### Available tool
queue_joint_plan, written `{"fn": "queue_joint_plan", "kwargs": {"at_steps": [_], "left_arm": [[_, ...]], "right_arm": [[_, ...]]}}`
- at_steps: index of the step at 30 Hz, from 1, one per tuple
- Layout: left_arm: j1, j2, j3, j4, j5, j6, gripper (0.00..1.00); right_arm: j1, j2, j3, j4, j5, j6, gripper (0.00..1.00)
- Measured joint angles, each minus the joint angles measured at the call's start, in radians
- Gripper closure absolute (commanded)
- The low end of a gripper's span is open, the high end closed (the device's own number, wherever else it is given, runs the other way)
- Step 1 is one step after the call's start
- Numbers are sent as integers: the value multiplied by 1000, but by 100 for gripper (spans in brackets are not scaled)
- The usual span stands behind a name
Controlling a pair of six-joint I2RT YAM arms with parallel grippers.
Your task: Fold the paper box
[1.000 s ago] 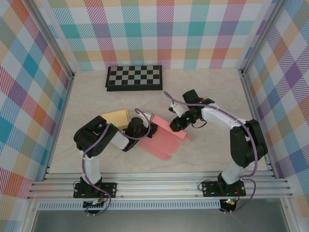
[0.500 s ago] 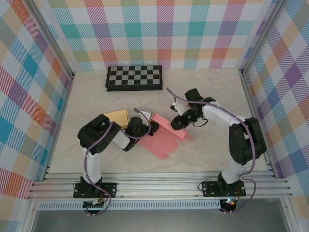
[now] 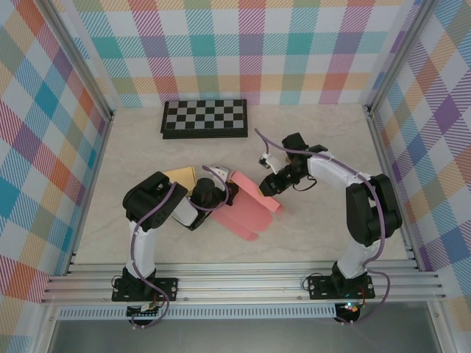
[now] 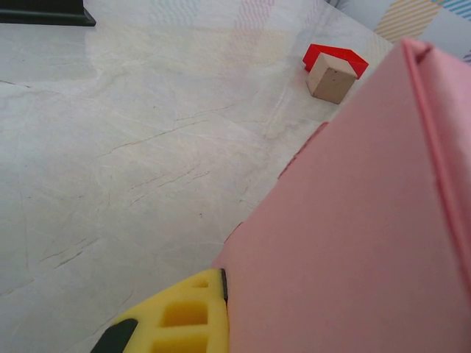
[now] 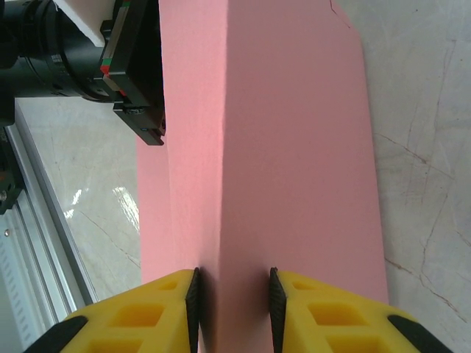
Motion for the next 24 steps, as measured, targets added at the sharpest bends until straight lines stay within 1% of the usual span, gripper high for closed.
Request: {"fn": "queue_joint_plan", "kwargs": {"at_steps": [9, 12, 17, 20, 24], "left_arm": [[0, -3, 10, -25, -33, -75, 100], [0, -22, 19, -76, -21, -82, 100], [4, -96, 63, -305, 28, -109, 100], [6, -133, 92, -429, 52, -118, 100], [14, -152, 204, -669, 126, -119, 100]], "right_arm": [[-10, 3, 2, 32, -6, 30, 70], [-21, 4, 4, 34, -11, 40, 67], [-57, 3, 31, 24, -19, 66, 62], [-72, 3, 48, 17, -22, 70, 61], [-87, 3, 86, 5, -5, 68, 60]]}}
